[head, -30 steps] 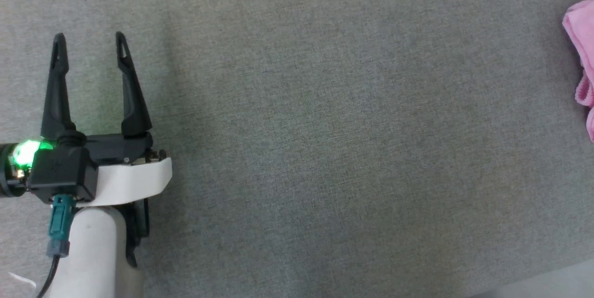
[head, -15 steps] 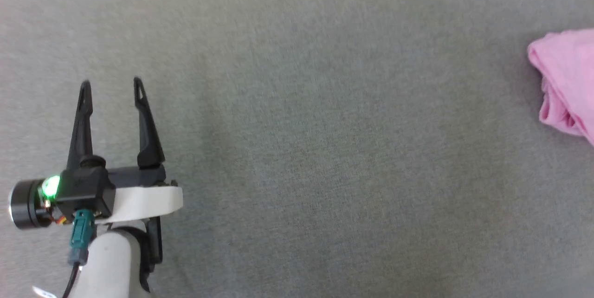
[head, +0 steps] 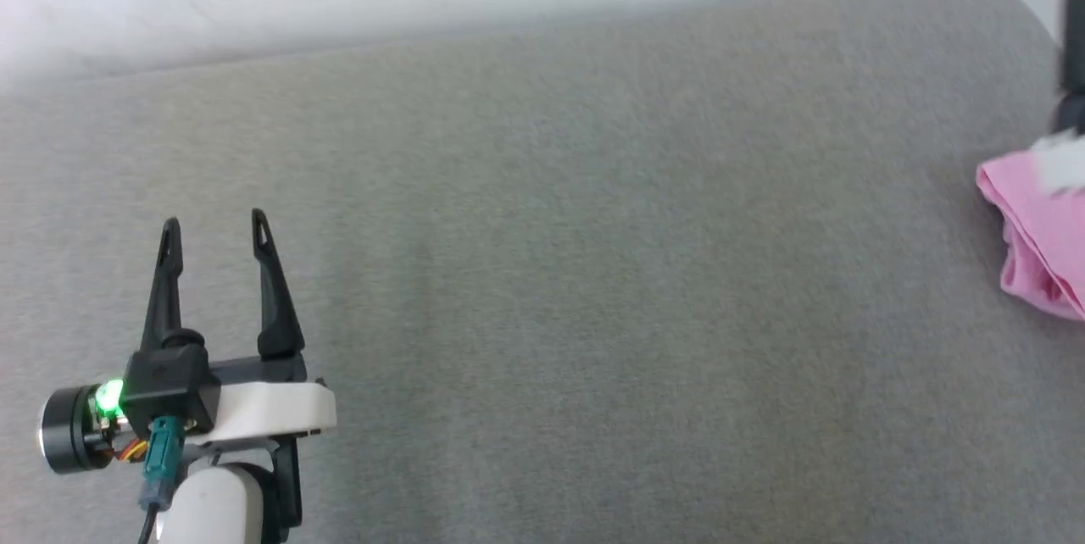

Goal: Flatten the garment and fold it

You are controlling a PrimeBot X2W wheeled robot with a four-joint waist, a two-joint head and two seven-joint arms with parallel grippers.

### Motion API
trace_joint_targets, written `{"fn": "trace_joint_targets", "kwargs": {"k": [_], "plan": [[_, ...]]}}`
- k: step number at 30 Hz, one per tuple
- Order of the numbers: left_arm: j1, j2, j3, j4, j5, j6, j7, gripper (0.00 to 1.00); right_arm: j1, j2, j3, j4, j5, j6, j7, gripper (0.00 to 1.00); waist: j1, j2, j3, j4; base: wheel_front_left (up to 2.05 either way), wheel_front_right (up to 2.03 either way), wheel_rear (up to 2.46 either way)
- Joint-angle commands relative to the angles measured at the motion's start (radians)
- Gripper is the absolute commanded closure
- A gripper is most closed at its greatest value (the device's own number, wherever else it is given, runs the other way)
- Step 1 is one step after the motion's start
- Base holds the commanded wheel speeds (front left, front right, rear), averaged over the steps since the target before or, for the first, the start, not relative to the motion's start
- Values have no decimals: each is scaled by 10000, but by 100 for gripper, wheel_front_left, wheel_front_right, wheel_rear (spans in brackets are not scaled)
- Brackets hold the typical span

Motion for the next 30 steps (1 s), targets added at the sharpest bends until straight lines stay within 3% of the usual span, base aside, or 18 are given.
{"fn": "trace_joint_targets", "kwargs": {"k": [1,6,10,20,28,29,30], "plan": [[152,-41,54,42,20,-65,-47,0,497,414,-174,-341,-110,-21,-46,0,2,0,-497,471,0,0,0],[398,-106,5,186,130,-78,-47,0,2150,1667,-279,-1255,-410,-21,-53,0,2,0,-806,641,0,0,0],[552,-156,-153,363,218,-111,-47,0,3375,2297,-254,-1432,-501,-21,-55,0,2,0,-1077,766,0,0,0],[954,-275,-481,875,95,-353,-47,0,5602,2906,-347,-1924,-504,-21,-56,0,2,0,-1650,938,0,0,0],[1139,-328,-517,1036,45,-476,-47,0,6319,3189,-384,-2226,-773,-21,-56,0,2,0,-1863,984,0,0,0],[1039,-301,-502,1028,61,-449,0,100,6246,3156,-399,-2163,-738,-2,-10,100,2,0,-1862,980,0,0,0],[1039,-301,-508,1053,61,-451,13,100,6261,3164,-399,-2151,-748,0,2,100,2,0,-1873,982,0,0,0]]}}
